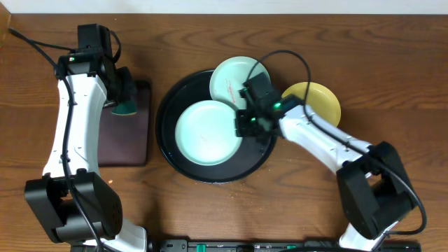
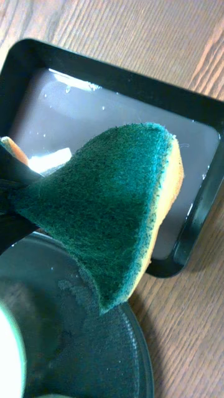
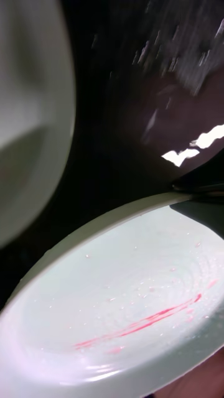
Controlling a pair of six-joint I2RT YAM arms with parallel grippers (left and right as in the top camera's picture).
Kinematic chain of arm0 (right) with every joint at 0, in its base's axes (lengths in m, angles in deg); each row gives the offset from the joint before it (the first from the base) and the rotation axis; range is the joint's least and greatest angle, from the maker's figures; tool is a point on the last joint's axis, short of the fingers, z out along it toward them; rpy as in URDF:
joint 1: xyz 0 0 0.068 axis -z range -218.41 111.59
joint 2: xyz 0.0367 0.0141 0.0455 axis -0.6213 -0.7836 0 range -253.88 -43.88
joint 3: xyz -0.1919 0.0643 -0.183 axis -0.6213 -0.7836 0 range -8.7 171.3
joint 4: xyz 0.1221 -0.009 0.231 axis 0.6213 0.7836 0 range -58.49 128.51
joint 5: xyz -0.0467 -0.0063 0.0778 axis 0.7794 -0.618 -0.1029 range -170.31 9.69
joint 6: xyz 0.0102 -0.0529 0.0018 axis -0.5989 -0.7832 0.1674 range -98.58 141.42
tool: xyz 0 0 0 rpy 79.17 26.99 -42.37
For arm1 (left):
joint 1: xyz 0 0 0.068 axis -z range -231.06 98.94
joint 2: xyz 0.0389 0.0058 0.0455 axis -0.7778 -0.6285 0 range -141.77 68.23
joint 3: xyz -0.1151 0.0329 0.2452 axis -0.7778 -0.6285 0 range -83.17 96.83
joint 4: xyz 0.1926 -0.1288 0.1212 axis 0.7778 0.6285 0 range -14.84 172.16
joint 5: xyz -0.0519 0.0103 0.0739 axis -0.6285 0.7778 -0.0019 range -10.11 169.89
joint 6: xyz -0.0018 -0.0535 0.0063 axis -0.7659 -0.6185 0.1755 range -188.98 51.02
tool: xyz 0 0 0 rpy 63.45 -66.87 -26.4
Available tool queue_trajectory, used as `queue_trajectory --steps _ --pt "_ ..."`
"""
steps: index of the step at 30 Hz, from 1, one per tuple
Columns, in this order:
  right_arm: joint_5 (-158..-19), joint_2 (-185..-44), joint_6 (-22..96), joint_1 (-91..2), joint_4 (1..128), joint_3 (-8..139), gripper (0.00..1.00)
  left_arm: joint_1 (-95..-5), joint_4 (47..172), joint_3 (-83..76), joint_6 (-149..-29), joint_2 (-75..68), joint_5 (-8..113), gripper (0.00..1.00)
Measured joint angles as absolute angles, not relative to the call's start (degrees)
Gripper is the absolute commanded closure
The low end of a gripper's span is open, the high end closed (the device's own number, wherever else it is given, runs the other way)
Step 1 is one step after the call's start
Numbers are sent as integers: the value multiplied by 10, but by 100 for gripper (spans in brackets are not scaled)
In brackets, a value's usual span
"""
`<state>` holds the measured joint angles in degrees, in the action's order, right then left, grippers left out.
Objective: Clean dirty plates on tray and stack at the side
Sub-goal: 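Scrub the pale green plate with the sponge in the left gripper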
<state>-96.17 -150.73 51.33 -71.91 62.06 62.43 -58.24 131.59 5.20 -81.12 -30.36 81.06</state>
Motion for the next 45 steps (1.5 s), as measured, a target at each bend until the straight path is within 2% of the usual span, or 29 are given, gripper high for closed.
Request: queue_trajectory --steps 4,12,24,33,45 --pt "-947 -1525 549 -755 580 627 99 -582 1316 52 -817 -304 799 92" --pt "-936 -1559 573 -765 577 628 99 -567 1316 47 -852 -304 796 93" --pt "-944 -1585 600 -760 571 628 99 -437 1307 -14 -960 -304 788 93" --pt "-947 -1585 600 -760 570 628 99 -347 1221 -128 -1024 -304 785 93" --pt "-949 -1585 600 -760 569 628 99 -333 1131 -235 -1067 -310 782 93"
